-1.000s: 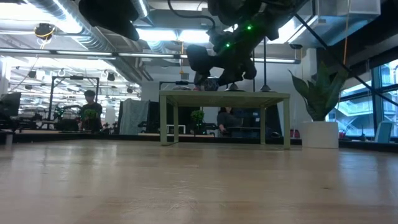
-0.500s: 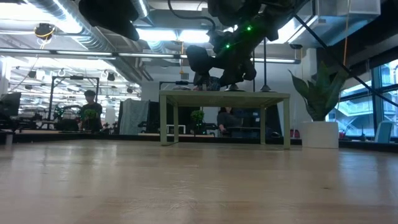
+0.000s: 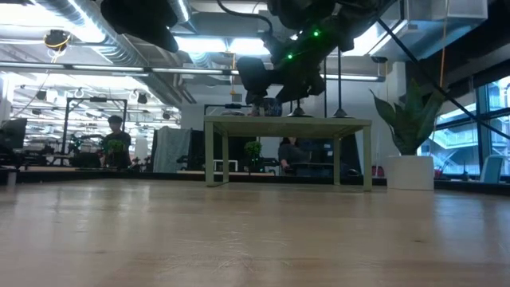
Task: Pick & Place candle stick holders
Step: Align the blue scented candle with the orange scented candle on the shelf
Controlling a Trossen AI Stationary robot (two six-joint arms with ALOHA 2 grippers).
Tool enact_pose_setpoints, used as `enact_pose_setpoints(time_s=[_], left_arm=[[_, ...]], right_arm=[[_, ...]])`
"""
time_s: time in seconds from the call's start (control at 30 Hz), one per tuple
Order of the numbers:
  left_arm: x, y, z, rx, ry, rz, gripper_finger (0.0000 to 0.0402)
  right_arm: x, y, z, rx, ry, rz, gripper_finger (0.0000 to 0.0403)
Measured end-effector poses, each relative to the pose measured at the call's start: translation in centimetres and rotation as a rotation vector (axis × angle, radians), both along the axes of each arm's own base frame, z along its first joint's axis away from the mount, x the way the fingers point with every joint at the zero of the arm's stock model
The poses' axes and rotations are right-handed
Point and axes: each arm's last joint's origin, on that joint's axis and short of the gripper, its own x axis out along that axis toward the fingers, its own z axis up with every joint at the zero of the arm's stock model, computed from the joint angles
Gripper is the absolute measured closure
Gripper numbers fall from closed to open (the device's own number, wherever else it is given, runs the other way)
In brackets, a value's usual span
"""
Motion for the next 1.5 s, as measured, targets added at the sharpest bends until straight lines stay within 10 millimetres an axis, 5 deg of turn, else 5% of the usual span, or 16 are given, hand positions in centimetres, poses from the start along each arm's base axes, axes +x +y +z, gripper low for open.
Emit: enact_pose_setpoints(time_s=[0.5, 0.83, 1.0, 1.27, 1.33, 1.5], left_arm=[[0.0, 0.0, 0.0, 0.000, 0.000, 0.000, 0.0061], [0.0, 0.0, 0.0, -0.017, -0.006, 0.014, 0.0061], [0.0, 0.0, 0.0, -0.021, -0.004, 0.011, 0.0061], [0.0, 0.0, 0.0, -0.021, -0.004, 0.010, 0.0061], [0.0, 0.0, 0.0, -0.020, -0.004, 0.011, 0.0061], [0.0, 0.0, 0.0, -0.017, -0.006, 0.014, 0.0061]], right_arm=[[0.1, 2.9, 0.3, -0.121, 0.065, 0.025, 0.0056], [0.3, 6.8, 1.2, -0.233, 0.050, 0.078, 0.0064], [-0.6, 9.4, 1.8, -0.305, 0.113, 0.094, 0.0134], [-4.3, 9.9, 4.9, -0.214, 0.130, 0.141, 0.0340], [-4.6, 9.1, 4.2, -0.131, 0.121, 0.136, 0.0384], [-4.5, 6.5, 0.7, -0.015, 0.141, 0.139, 0.0393]])
